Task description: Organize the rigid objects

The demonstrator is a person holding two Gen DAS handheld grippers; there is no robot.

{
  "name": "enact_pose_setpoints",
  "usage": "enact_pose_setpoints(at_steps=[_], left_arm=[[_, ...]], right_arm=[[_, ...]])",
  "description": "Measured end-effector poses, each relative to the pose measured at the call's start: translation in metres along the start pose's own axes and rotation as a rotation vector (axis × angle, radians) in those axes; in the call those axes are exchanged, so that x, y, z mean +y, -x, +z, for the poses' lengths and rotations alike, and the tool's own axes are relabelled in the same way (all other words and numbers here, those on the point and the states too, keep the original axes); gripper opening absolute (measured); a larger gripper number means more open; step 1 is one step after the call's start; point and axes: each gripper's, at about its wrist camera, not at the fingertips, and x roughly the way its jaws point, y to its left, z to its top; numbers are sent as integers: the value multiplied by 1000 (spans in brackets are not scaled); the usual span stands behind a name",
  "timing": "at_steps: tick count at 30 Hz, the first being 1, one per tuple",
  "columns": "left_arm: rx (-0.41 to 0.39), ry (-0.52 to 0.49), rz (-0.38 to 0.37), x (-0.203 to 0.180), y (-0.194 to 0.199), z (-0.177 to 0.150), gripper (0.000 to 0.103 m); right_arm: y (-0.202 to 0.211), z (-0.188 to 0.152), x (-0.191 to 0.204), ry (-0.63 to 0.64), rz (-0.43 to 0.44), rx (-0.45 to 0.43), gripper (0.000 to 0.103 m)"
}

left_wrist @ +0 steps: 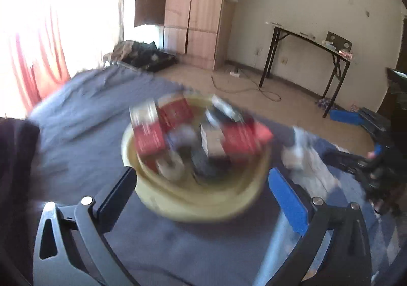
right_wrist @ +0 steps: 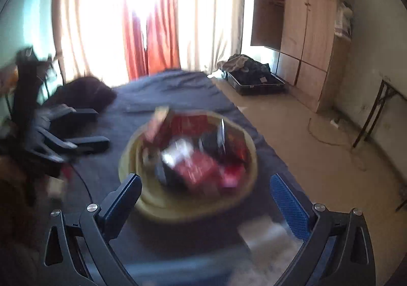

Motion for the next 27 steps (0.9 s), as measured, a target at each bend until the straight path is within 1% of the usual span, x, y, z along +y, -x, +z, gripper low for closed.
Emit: enact_pose_setpoints(at_steps=[1,2,3,5,7,9,10,11,12,13,14,16,17,19,21,22,24,25,27], left_arm=[[27,19,-1,-7,-4,-14,103],[57,36,-10,-16,-10,-33,103],[75,43,-22,-23,-16,-45,103],[110,40,-5,-39,-40,-63,103],[134,77,43,-42,-63,-71,103],[127,152,105,-35,-79,-75,103],[124,172,141,-31,-84,-76,103],[121,167,178,-26,-90,-78,103],[123,155,211,-22,-97,-79,103],[142,159,237,-16,-105,-79,103],[179,192,228,-9,-113,-82,103],[165,193,236,-9,-117,-78,103],[170,186,237,-10,-121,-76,103],[186,153,267,-17,-130,-73,103],[187,141,277,-20,-134,-70,103],[188,135,282,-20,-135,-70,103],[187,147,270,-17,-134,-70,103],[187,151,264,-15,-133,-70,103],[190,153,262,-15,-133,-70,103]], right_arm=[[4,-10,-1,16,-13,19,103],[0,-25,0,28,-23,54,103],[-5,-36,1,34,-24,80,103],[-21,-61,2,33,-13,122,103],[-45,-79,0,13,-6,162,102],[-68,-88,-4,4,-16,169,103],[-77,-89,-6,4,-19,176,103],[-99,-94,-7,17,-34,201,103],[-107,-97,-7,27,-50,217,103],[-119,-101,-9,27,-61,242,103],[-123,-100,-10,14,-50,241,103],[-129,-94,-12,-1,-45,231,103],[-135,-92,-12,-1,-50,240,103],[-143,-86,-8,22,-66,240,103],[-149,-82,-7,29,-64,247,103],[-146,-83,-5,27,-62,248,103],[-149,-81,-3,23,-57,249,103],[-143,-83,-4,24,-57,247,103],[-151,-82,-4,32,-61,252,103]])
